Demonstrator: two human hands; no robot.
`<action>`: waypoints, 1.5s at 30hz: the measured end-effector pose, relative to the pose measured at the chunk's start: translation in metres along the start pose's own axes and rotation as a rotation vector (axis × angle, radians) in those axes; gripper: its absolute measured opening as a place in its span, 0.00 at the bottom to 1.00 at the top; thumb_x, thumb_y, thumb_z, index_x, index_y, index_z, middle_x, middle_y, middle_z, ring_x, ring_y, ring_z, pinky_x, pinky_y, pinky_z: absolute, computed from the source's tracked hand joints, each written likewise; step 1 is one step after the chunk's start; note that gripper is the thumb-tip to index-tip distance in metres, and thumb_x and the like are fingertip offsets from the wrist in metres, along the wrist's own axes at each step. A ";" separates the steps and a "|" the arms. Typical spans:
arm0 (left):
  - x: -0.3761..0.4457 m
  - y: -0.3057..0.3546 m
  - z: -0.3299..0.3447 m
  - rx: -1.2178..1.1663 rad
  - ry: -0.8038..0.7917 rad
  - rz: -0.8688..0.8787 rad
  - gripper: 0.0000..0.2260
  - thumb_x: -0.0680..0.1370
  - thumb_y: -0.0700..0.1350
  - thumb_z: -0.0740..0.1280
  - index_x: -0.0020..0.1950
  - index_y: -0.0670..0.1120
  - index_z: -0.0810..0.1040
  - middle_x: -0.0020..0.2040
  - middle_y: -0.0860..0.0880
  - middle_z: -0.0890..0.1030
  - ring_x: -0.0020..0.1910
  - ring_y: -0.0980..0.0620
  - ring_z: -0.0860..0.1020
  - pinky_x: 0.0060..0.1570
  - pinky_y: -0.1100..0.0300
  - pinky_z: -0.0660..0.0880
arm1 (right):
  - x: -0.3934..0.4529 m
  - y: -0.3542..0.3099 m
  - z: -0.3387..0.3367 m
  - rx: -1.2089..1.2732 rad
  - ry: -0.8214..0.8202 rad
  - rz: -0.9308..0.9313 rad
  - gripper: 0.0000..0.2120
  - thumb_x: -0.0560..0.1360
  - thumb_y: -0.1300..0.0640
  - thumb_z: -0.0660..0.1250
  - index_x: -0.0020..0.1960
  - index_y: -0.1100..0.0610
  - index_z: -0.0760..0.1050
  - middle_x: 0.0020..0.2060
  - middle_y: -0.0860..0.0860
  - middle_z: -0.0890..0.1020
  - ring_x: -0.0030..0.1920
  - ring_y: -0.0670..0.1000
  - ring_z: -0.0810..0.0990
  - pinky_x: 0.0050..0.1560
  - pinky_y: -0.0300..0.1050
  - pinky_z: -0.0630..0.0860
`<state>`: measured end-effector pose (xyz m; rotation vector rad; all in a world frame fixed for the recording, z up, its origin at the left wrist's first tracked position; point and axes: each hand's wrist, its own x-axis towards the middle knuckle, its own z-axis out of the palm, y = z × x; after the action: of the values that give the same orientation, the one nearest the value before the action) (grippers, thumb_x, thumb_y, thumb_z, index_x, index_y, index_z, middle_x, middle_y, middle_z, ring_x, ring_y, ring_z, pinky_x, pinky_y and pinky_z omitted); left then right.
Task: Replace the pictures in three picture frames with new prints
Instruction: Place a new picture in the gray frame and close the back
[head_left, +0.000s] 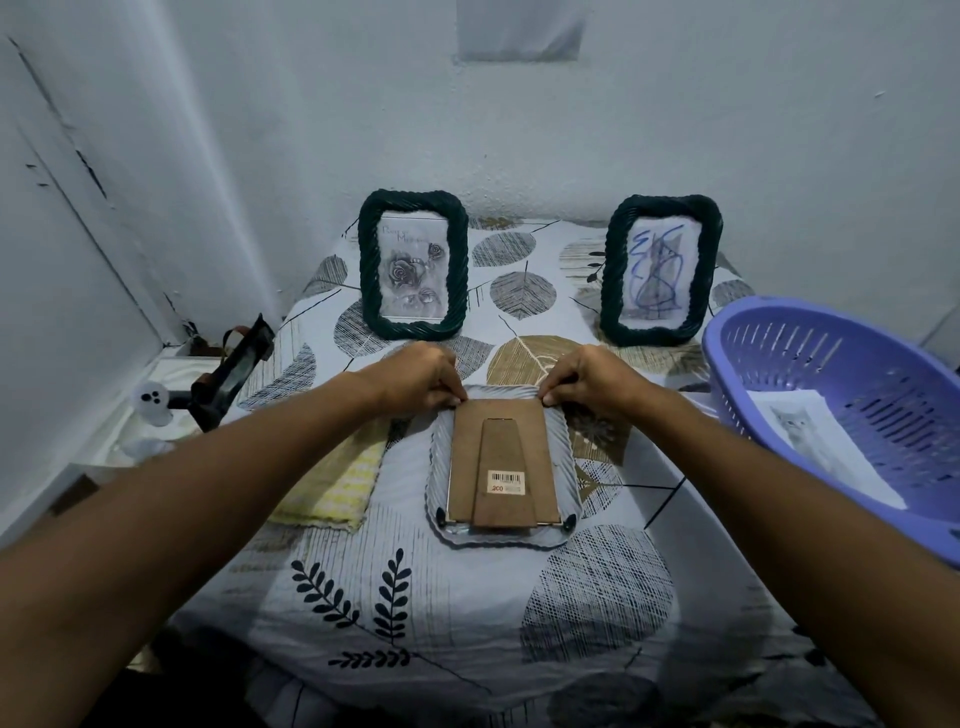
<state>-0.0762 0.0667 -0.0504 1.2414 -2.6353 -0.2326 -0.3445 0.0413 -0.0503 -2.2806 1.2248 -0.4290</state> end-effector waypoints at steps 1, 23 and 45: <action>0.000 0.001 0.000 0.003 -0.002 -0.008 0.07 0.71 0.41 0.74 0.48 0.44 0.86 0.37 0.48 0.77 0.37 0.50 0.74 0.36 0.58 0.71 | 0.000 0.000 -0.001 -0.006 -0.007 0.005 0.06 0.69 0.63 0.75 0.46 0.57 0.86 0.39 0.47 0.84 0.35 0.32 0.77 0.40 0.27 0.70; 0.022 0.041 -0.015 0.207 -0.333 -0.023 0.25 0.77 0.49 0.68 0.73 0.56 0.66 0.62 0.47 0.72 0.58 0.51 0.70 0.49 0.61 0.64 | -0.002 -0.005 -0.002 -0.153 -0.014 -0.055 0.08 0.70 0.63 0.75 0.49 0.57 0.85 0.43 0.51 0.86 0.38 0.37 0.76 0.38 0.21 0.67; 0.015 0.049 -0.009 0.187 -0.330 -0.048 0.19 0.80 0.46 0.60 0.71 0.56 0.69 0.66 0.46 0.70 0.65 0.49 0.67 0.62 0.54 0.65 | -0.003 -0.004 0.005 -0.193 0.065 -0.112 0.06 0.71 0.63 0.74 0.47 0.59 0.85 0.44 0.53 0.86 0.42 0.44 0.77 0.45 0.36 0.69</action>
<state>-0.1197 0.0860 -0.0286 1.4352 -2.9665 -0.2196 -0.3410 0.0468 -0.0517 -2.5260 1.2208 -0.4458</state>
